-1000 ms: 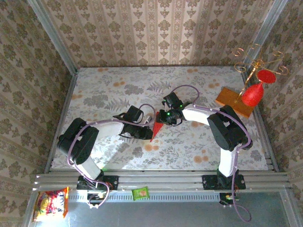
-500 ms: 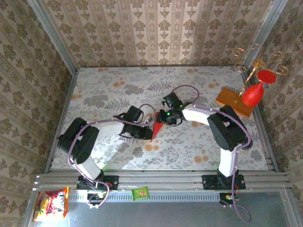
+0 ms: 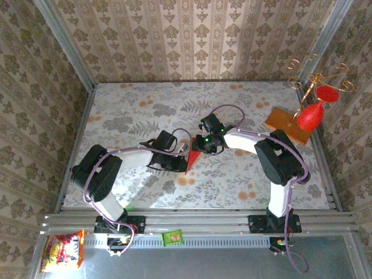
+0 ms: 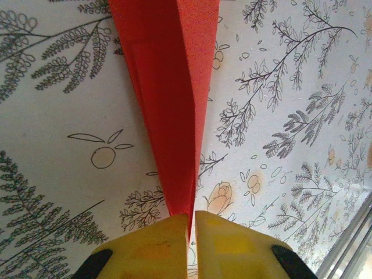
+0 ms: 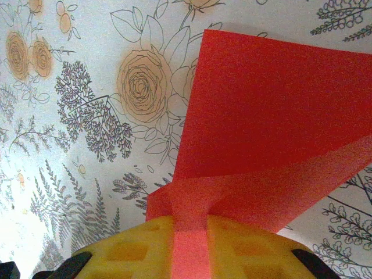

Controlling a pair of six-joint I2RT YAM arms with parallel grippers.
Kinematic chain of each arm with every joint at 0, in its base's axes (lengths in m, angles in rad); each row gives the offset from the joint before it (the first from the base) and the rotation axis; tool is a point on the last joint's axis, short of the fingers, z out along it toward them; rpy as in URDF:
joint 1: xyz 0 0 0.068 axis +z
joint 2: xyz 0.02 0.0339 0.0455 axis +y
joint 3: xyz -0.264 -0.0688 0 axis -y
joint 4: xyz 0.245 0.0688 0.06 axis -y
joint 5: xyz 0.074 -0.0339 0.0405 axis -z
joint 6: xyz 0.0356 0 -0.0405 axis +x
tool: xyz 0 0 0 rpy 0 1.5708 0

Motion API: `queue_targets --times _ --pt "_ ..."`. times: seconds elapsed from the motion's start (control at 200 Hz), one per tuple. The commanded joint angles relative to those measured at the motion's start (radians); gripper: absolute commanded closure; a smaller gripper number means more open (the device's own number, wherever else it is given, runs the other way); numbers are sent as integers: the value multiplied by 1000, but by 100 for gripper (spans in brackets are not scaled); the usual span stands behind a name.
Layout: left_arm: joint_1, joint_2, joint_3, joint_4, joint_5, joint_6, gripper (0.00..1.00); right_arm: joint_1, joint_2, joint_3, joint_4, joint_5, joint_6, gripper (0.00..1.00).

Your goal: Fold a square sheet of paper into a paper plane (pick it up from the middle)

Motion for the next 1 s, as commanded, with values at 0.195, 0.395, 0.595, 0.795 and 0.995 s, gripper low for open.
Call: queue_targets --times 0.195,0.395,0.595,0.795,0.995 --pt "-9 34 33 0 26 1 88 -3 21 12 -2 -10 -13 76" --pt "-13 42 29 -3 29 2 89 -3 22 12 -1 -9 -11 76" --pt "-14 44 29 -5 30 2 92 -3 24 12 -6 -3 -11 77" --pt "-16 50 29 -9 28 2 94 -3 30 12 -8 -2 -10 77" --pt "-27 59 28 -11 17 -4 95 -3 36 14 -10 0 -10 77"
